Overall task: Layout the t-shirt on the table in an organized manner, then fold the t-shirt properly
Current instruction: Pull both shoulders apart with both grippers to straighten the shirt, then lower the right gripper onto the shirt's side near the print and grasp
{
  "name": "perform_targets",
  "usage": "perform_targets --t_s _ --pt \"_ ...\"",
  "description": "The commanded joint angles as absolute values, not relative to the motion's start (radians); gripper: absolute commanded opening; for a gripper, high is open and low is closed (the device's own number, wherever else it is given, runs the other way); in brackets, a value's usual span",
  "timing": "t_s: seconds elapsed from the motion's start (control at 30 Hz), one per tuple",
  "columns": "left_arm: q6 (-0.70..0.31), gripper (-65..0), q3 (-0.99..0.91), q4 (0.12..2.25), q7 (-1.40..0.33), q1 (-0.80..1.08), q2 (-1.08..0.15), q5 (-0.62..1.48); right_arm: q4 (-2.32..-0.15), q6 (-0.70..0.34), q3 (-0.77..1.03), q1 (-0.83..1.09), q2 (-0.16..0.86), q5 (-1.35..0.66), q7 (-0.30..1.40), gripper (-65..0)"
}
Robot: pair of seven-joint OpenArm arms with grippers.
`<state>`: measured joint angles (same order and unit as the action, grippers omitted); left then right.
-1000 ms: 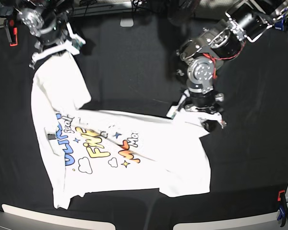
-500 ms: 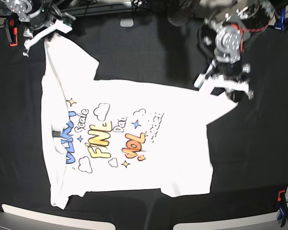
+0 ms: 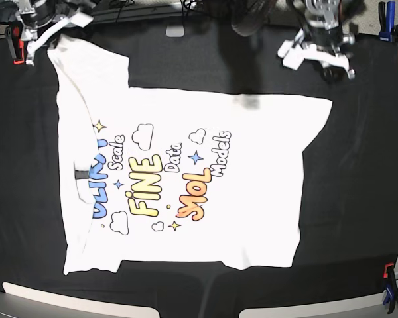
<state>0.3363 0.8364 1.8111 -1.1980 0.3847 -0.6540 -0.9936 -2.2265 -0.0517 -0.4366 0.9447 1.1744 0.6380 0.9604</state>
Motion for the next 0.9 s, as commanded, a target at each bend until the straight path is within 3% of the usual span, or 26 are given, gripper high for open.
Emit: perform_targets --t_s 0.0,0.17,0.27,0.33,0.43,0.5,0.7,0.8,0.87 --pt "0.348 -65.0 0.833 1.828 -1.205 0.405 -0.662 -1.021 -2.243 -0.044 -0.431 0.948 1.192 0.656 0.972 -65.0" --pt "0.382 -65.0 0.833 1.828 -1.193 0.466 -0.663 -1.032 -2.241 -0.043 -0.431 0.948 1.19 0.655 0.979 -65.0" --pt "0.434 -65.0 0.833 1.829 -1.179 0.465 -0.662 -1.076 -2.24 0.066 -0.431 0.947 1.168 0.655 1.03 -65.0" --pt "0.438 -65.0 0.833 1.831 -1.179 0.464 -0.66 -1.119 -2.241 0.077 -0.432 0.948 1.148 0.651 1.063 -65.0" --pt "0.439 -65.0 0.833 1.84 -1.177 0.463 -0.66 -1.153 -2.241 0.081 -0.432 0.948 1.121 0.652 1.144 -43.0" --pt "0.45 -65.0 0.833 1.853 -1.177 0.463 -0.66 -1.171 -2.241 0.115 -0.431 0.948 1.109 0.659 1.166 -34.8" --pt "0.49 -65.0 0.833 1.916 -1.177 0.463 -0.66 -1.188 -2.241 0.246 -0.432 0.949 1.105 0.778 1.01 -34.6" --pt "0.49 -65.0 0.833 1.951 -1.172 0.462 -0.66 -1.188 -2.241 0.409 -0.432 0.892 1.076 0.762 0.976 -34.6" --pt "0.49 -65.0 0.833 1.97 -1.156 0.463 -0.66 -1.188 -2.241 0.412 -0.432 0.82 1.026 0.714 0.975 -34.6"
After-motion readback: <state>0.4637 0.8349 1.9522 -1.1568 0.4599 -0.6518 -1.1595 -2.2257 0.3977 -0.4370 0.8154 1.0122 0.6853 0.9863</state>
